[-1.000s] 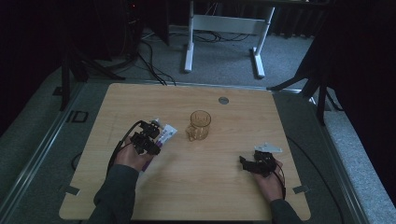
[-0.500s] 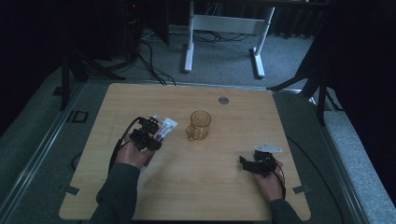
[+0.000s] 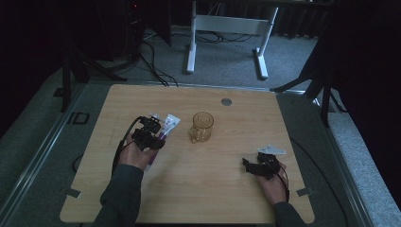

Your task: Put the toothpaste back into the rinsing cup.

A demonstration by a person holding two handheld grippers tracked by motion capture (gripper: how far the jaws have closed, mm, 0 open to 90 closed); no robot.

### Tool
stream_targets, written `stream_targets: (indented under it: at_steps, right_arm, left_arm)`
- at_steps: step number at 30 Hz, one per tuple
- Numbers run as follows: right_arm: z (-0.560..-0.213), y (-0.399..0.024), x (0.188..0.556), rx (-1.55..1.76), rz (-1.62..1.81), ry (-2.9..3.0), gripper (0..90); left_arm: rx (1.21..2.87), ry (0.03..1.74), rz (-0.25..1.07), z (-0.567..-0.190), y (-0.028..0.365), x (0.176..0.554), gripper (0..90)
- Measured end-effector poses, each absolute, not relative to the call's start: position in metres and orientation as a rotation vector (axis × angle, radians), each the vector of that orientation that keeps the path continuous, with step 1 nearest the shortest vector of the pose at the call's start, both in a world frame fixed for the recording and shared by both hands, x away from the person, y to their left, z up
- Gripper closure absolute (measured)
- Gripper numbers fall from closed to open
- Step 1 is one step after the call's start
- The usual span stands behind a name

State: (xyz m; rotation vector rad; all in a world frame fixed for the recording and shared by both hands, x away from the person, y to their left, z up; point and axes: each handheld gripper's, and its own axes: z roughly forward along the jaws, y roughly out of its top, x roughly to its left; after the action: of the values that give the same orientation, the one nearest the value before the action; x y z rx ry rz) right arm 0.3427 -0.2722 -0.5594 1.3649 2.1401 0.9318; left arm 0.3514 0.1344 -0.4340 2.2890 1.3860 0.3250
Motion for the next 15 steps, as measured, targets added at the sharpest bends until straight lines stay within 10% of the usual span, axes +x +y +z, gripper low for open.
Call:
stream_targets:
  at_steps: [15]
  right_arm:
    - [-0.5594, -0.2721, 0.3426, 1.368, 0.933, 2.139, 24.3]
  left_arm:
    - [2.225, 1.370, 0.363, -0.4287, 0.1331, 0.3504, 73.1]
